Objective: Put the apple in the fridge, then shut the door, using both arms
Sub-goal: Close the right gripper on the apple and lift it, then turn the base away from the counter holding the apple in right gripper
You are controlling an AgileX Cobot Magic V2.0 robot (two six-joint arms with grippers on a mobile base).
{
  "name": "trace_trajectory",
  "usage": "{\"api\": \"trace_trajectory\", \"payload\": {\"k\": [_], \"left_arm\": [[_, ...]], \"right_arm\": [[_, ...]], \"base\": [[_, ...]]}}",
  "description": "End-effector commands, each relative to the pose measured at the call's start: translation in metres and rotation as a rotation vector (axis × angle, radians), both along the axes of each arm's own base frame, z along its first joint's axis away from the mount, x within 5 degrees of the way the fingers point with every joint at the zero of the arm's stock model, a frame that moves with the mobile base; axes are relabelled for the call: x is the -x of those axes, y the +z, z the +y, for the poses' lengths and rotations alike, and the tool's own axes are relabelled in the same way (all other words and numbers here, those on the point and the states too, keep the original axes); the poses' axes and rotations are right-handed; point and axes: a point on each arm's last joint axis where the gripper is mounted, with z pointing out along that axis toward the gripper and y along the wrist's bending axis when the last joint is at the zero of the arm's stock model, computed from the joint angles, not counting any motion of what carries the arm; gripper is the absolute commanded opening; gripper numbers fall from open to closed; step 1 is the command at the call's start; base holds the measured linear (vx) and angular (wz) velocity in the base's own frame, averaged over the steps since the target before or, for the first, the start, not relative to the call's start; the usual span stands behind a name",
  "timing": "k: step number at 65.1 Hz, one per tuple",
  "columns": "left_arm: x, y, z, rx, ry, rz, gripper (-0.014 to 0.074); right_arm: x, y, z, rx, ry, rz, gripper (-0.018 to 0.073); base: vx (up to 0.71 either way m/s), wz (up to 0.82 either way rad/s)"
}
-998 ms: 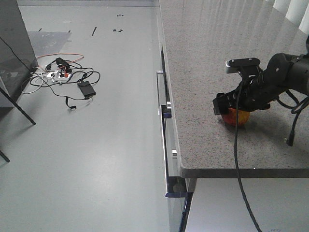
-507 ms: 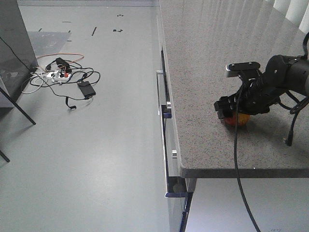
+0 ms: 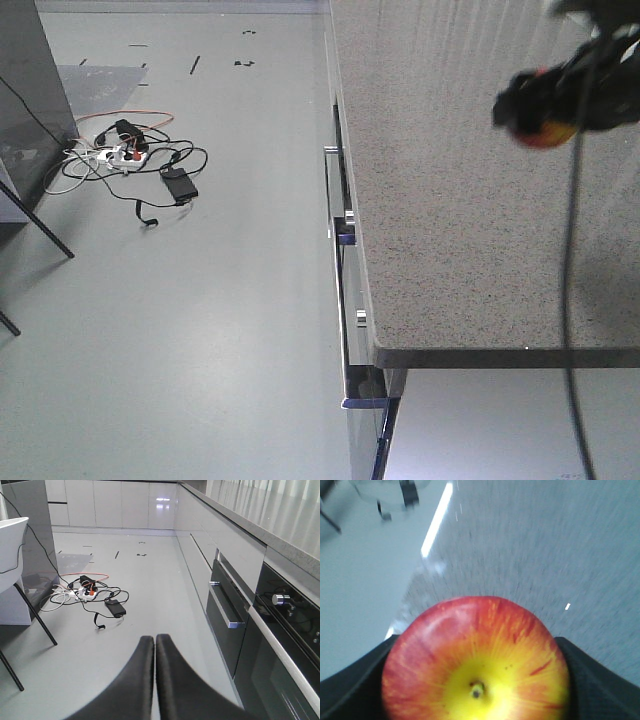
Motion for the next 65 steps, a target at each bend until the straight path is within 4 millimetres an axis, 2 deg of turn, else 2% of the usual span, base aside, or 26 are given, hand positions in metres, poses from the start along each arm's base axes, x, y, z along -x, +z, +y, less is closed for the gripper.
{"api": "trace_trajectory", "payload": {"k": [1,12,20,27,65], "left_arm": [[0.001,0.014,-0.002,0.0,-0.017,-0.105,-0.0007],[0.001,0.014,-0.002,0.0,-0.017,-0.105,-0.0007],[0.001,0.014,-0.002,0.0,-0.017,-0.105,-0.0007],[0.001,0.014,-0.002,0.0,-0.017,-0.105,-0.0007],[0.001,0.014,-0.002,0.0,-0.017,-0.105,-0.0007]], "right_arm": [[0.047,0.063,-0.003,-0.021,-0.004,-0.226,0.0203],[0.093,0.096,-0.006,-0.026,0.001,-0.332,0.0203],[0.114,0.106,-0.007,-0.029,0.004,-0.359,0.0203],[0.124,0.112,-0.007,-0.03,0.005,-0.38,0.0203],[0.126,0.113,-0.007,-0.031,0.005,-0.385,0.0203]], "base": [[0.0,0.0],[0.0,0.0],[0.0,0.0],[0.0,0.0],[0.0,0.0]]}}
